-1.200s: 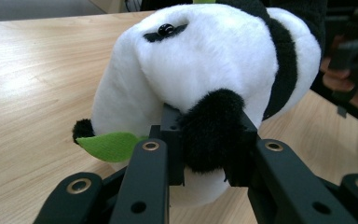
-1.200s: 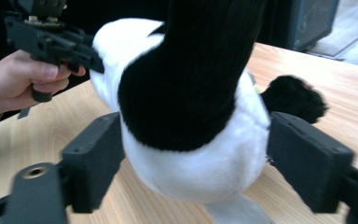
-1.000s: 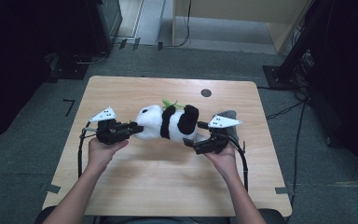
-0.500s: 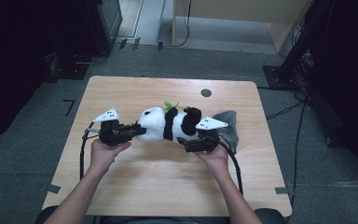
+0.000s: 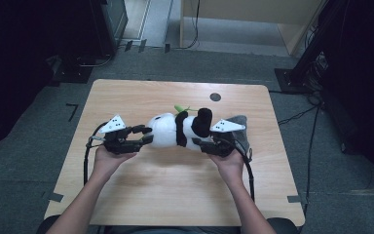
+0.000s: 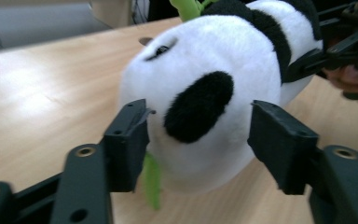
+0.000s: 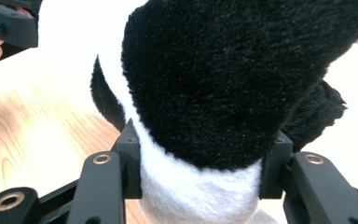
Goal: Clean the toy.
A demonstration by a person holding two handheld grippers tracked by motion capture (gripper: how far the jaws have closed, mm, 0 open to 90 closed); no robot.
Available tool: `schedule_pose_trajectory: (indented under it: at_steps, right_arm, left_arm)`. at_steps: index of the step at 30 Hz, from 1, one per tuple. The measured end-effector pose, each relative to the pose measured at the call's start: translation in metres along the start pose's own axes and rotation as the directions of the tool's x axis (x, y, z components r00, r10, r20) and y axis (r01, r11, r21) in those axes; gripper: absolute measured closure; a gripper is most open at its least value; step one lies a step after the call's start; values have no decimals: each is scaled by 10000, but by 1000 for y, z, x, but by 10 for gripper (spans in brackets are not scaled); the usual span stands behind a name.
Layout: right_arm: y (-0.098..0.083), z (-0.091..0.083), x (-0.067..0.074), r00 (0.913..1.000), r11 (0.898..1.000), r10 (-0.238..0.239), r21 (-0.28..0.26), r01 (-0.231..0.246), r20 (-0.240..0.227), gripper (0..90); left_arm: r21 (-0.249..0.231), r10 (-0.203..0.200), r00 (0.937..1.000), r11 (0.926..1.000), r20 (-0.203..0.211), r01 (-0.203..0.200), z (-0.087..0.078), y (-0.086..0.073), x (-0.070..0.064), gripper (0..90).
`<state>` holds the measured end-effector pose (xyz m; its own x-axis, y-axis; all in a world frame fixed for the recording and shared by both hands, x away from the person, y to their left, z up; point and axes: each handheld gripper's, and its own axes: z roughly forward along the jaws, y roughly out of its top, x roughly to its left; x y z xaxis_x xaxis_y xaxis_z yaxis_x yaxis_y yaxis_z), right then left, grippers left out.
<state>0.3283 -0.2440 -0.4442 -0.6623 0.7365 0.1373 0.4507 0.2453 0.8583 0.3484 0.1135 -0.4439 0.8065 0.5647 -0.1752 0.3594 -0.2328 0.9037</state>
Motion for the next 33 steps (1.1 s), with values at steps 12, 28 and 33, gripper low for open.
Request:
schedule_pose_trajectory:
  at_steps: [12,28,33]
  right_arm:
    - [11,-21,-4,9953,9955,778,-498,-807,-572,494]
    - [15,-23,7,9843,9964,829,-39,-845,-1561,494]
    - [14,-18,8,9668,9924,1208,57,-1227,-2251,482]
  left_arm:
    - [269,397,9956,9988,847,-421,2,-14,9,333]
    - [439,1213,9881,9911,950,-1259,16,-18,-3,62]
    - [11,1398,9866,9901,838,-1404,20,-19,-11,27]
